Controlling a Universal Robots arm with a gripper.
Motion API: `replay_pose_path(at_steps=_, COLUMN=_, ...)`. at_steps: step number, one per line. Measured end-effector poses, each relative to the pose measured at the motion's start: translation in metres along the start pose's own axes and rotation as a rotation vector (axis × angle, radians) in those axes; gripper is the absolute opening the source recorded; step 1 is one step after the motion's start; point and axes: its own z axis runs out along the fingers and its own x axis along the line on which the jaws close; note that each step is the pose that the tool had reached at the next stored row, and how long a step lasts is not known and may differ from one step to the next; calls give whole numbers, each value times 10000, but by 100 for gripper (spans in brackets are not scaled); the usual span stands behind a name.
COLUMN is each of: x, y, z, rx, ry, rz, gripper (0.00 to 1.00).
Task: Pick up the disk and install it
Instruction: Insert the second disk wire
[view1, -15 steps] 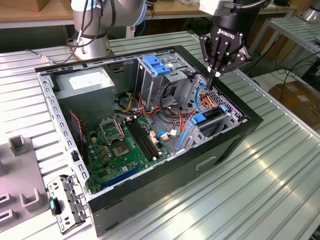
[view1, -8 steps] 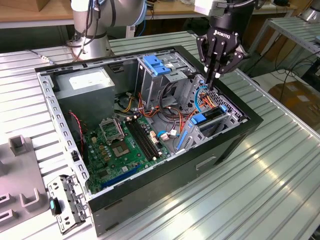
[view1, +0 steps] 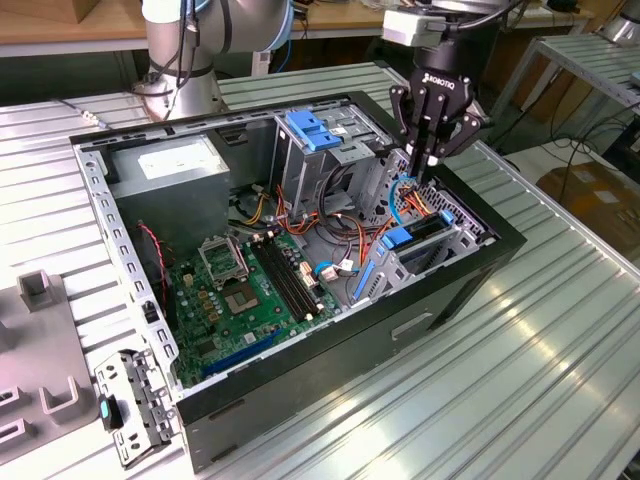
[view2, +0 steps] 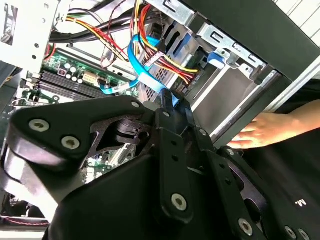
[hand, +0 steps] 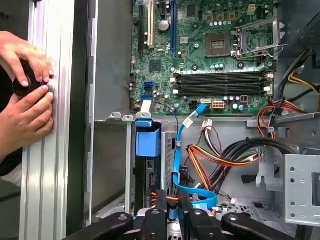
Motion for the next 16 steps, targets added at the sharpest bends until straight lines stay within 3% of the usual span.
replay_pose_path(at_steps=4, x=-23, y=-6, z=49, rx=-2, ry=262, rz=14, gripper=16)
replay_pose_path(at_steps=7, x=-31, y=-6, z=64, rx=-4, ry=375, rz=22, gripper=17)
replay_pose_path(at_steps=8, x=-33, y=-7, z=69, rx=-4, ry=402, rz=23, gripper=24)
replay_pose_path(at_steps=9, x=-38, y=-7, z=78, rx=-4, ry=434, rz=25, gripper=24)
replay_pose_path(at_steps=11, x=-41, y=-8, z=89, rx=-5, ry=452, rz=26, gripper=16)
replay_pose_path(at_steps=13, x=-41, y=-8, z=92, rx=-3, ry=451, rz=26, gripper=16)
replay_pose_path(at_steps=16, x=-13, y=-5, z=105, rx=9, ry=398, rz=19, gripper=16)
